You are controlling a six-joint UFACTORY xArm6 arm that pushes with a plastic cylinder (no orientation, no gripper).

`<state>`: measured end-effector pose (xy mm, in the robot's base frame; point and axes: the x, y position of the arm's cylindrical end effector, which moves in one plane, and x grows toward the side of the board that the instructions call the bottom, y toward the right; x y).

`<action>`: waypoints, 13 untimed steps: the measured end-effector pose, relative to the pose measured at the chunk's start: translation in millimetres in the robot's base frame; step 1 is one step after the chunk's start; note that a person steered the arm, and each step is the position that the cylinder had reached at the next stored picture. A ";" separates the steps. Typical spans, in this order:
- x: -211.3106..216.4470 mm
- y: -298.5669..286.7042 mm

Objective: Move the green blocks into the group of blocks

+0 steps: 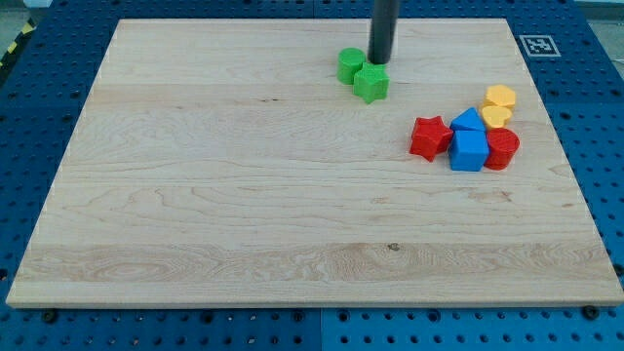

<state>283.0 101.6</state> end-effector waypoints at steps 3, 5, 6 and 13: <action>-5.7 1.8; -7.0 -28.3; -7.0 -98.2; 1.1 -106.4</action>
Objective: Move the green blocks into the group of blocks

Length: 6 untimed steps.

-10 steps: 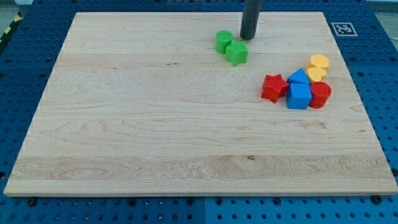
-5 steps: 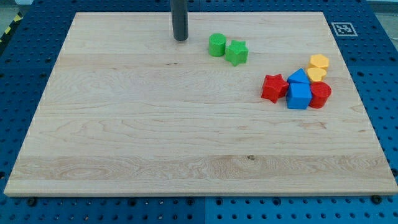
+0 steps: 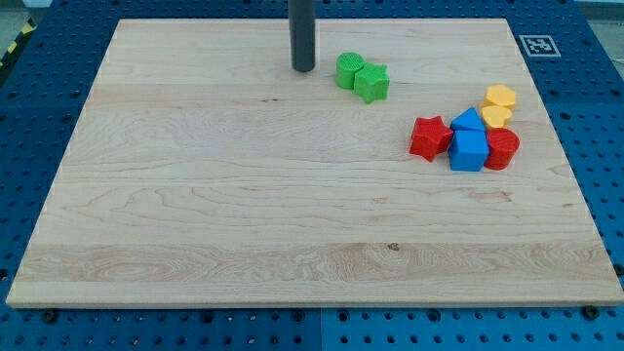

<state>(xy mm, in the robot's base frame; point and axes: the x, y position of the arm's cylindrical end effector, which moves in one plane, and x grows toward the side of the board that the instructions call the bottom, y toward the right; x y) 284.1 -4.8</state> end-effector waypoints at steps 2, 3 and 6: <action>16.5 95.4; 60.8 114.2; -1.2 90.9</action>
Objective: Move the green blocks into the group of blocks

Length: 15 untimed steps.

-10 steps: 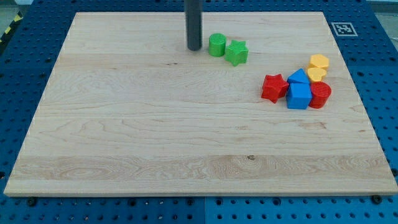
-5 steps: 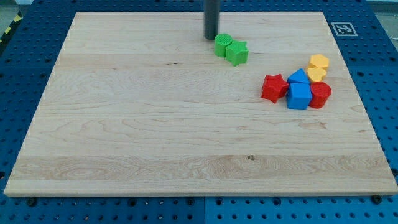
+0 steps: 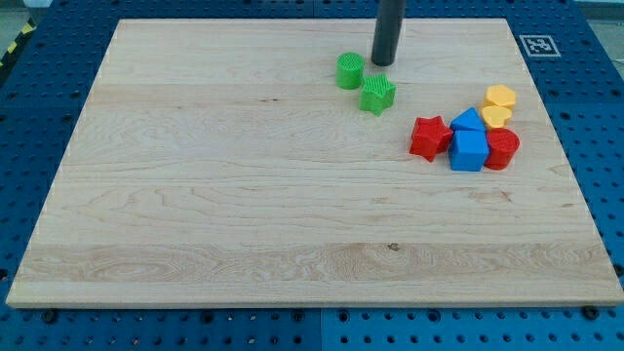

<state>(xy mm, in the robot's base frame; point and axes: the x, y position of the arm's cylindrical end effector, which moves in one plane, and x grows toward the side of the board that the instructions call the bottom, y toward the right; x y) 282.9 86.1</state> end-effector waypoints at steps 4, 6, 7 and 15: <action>54.6 17.6; 41.8 -2.9; 25.2 -35.8; 84.5 19.9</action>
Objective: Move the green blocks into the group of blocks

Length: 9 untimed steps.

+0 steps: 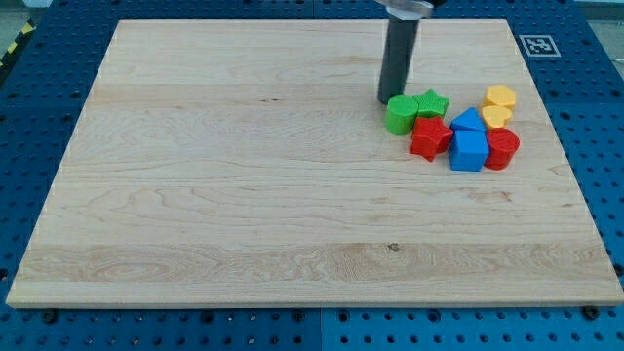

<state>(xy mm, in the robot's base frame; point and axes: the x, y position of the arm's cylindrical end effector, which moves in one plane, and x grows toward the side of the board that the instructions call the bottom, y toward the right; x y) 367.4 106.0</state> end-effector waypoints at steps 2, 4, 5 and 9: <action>20.7 24.0; 24.9 -41.9; 64.0 -59.9; 118.6 -69.5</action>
<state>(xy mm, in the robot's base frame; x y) 486.0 36.5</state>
